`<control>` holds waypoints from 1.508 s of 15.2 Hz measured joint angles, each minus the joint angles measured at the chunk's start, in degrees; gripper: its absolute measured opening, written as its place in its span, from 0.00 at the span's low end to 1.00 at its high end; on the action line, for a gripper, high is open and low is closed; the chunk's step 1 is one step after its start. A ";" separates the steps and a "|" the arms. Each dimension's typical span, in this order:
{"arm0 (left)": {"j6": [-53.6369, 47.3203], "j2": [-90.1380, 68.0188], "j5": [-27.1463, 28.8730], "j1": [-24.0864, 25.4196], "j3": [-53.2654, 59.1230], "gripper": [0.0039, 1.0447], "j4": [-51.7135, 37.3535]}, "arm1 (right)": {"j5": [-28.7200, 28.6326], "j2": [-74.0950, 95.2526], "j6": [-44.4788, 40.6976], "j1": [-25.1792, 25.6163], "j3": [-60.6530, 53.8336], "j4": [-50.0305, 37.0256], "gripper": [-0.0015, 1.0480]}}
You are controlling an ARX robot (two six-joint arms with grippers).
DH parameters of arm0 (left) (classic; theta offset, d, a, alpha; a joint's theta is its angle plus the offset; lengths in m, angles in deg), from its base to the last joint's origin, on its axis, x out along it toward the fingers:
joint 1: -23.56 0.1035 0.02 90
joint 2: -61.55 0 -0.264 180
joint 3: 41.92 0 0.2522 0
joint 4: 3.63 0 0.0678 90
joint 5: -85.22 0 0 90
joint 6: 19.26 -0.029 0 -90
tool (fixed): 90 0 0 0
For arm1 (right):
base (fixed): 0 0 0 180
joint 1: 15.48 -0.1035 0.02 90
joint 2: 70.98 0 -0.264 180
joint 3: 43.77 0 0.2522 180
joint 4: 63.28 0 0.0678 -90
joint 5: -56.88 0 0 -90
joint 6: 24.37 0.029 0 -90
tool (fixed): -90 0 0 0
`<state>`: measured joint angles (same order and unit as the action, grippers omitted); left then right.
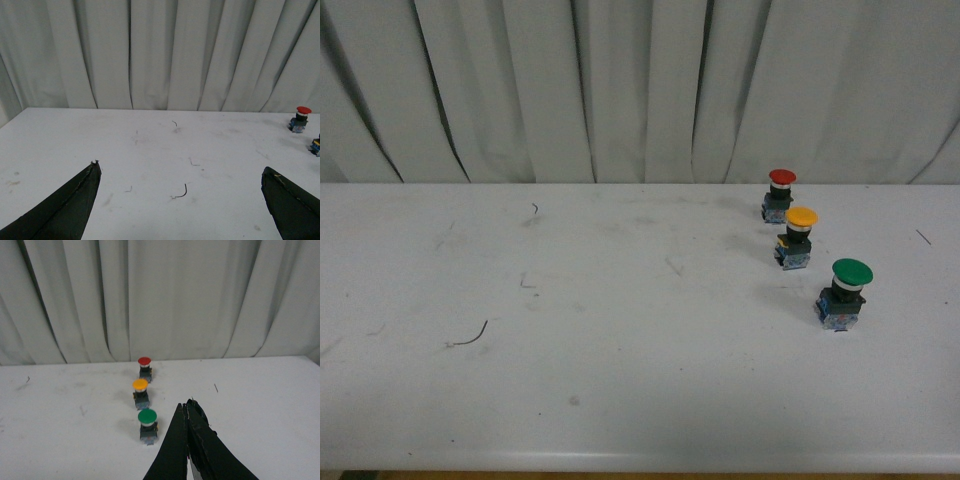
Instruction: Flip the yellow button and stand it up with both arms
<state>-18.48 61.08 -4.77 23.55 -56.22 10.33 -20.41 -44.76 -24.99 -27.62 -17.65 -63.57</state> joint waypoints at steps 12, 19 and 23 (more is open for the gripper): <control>0.00 0.00 0.00 0.00 0.00 0.94 0.00 | -12.70 -14.51 0.39 12.15 -9.66 4.85 0.02; 0.00 0.00 -0.02 0.00 0.00 0.94 0.00 | -12.66 -26.01 0.57 12.15 -11.69 14.27 0.02; 0.00 0.00 0.00 0.00 0.00 0.94 -0.02 | -12.66 -26.01 0.57 12.15 -11.69 14.23 0.02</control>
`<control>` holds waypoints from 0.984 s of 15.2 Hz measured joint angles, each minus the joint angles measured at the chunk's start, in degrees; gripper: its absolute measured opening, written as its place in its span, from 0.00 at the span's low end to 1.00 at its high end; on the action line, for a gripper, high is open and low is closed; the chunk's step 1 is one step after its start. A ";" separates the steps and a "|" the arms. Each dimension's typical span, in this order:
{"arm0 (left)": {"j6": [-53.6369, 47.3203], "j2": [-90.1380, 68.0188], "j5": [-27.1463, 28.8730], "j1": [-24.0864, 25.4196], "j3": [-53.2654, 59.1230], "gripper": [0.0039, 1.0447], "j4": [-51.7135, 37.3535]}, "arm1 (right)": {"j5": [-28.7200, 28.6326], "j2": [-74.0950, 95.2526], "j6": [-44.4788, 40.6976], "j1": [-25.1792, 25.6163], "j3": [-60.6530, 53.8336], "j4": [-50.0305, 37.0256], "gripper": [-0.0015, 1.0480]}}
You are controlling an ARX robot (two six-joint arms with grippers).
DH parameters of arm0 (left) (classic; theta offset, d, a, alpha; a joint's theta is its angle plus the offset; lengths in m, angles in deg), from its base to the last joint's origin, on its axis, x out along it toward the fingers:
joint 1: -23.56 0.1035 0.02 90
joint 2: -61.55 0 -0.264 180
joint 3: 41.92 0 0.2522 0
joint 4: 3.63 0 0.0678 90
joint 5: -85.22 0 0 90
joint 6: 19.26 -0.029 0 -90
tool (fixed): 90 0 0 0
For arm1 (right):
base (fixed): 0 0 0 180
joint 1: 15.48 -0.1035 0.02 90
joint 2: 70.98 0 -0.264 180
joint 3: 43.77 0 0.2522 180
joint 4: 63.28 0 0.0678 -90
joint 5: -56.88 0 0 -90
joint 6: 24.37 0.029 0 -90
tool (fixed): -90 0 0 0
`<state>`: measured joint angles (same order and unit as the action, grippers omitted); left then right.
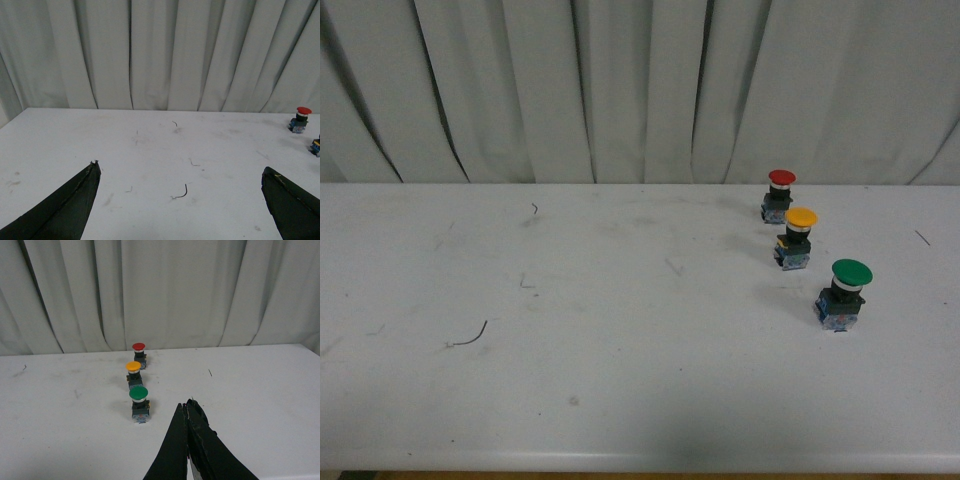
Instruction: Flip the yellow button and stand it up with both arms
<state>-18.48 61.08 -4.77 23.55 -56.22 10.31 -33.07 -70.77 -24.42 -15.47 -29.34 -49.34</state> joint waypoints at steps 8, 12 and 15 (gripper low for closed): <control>0.02 0.00 0.00 0.00 0.00 0.94 0.00 | 0.02 0.00 0.00 0.00 0.00 0.00 0.77; 0.00 0.00 0.00 0.00 0.00 0.94 0.00 | 0.00 0.00 0.02 0.00 0.00 0.00 0.94; 0.02 0.00 0.00 0.00 0.00 0.94 0.00 | 0.00 0.00 0.02 0.00 0.00 0.00 0.94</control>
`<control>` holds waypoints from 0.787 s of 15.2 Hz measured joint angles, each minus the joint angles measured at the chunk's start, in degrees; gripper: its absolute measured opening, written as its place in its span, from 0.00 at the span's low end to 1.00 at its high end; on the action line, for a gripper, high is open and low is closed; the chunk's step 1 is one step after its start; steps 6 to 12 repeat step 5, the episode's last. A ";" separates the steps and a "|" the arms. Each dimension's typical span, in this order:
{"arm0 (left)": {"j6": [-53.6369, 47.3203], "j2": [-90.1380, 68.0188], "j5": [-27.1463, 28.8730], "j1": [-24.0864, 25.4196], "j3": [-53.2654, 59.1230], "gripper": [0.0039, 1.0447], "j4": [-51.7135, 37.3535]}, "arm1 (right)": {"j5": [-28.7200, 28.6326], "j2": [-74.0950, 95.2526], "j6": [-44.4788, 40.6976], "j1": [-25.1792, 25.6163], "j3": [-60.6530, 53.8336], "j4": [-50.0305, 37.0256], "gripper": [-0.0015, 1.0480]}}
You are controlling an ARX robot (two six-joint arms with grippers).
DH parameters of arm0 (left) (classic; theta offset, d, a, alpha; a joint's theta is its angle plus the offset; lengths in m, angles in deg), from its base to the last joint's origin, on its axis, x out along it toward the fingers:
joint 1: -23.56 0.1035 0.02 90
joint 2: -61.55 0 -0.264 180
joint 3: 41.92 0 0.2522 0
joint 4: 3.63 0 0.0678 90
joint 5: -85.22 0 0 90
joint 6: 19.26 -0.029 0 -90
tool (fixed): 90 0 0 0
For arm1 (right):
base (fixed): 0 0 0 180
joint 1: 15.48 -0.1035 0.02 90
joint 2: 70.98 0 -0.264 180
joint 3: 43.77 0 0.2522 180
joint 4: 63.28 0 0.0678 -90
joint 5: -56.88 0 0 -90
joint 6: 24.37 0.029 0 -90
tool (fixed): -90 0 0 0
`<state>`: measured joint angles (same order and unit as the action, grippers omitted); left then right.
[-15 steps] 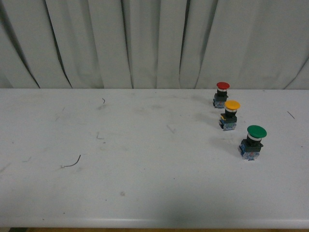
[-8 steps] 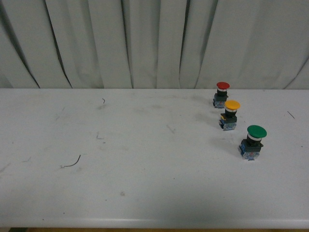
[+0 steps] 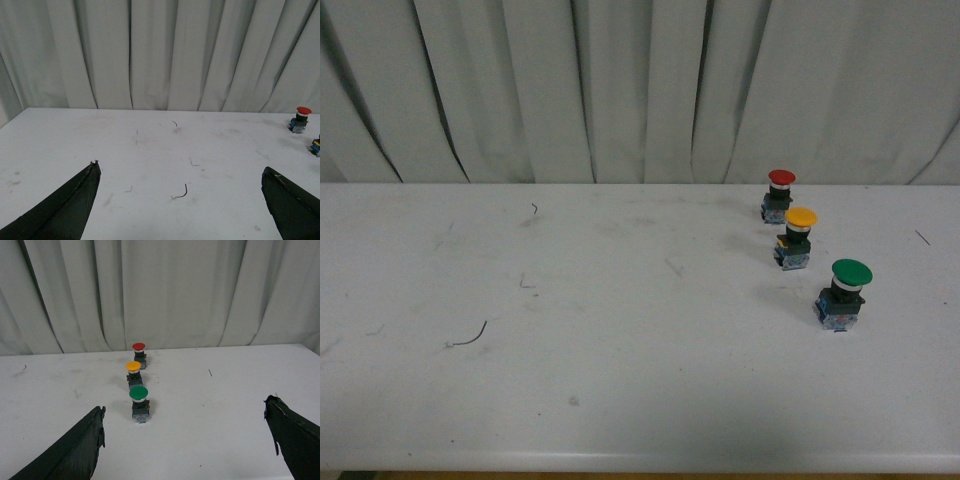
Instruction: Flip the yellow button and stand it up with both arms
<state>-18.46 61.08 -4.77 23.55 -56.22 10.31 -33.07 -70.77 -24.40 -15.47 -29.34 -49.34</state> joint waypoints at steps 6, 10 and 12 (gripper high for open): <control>-0.02 0.00 0.00 0.00 0.00 0.94 0.00 | 0.00 0.00 0.00 0.00 0.00 0.00 0.94; -0.02 0.00 0.00 0.00 0.00 0.94 0.00 | 0.00 0.00 0.00 0.00 0.00 0.00 0.94; -0.02 0.00 0.00 0.00 0.00 0.94 0.00 | 0.00 0.00 0.00 0.00 0.00 0.00 0.94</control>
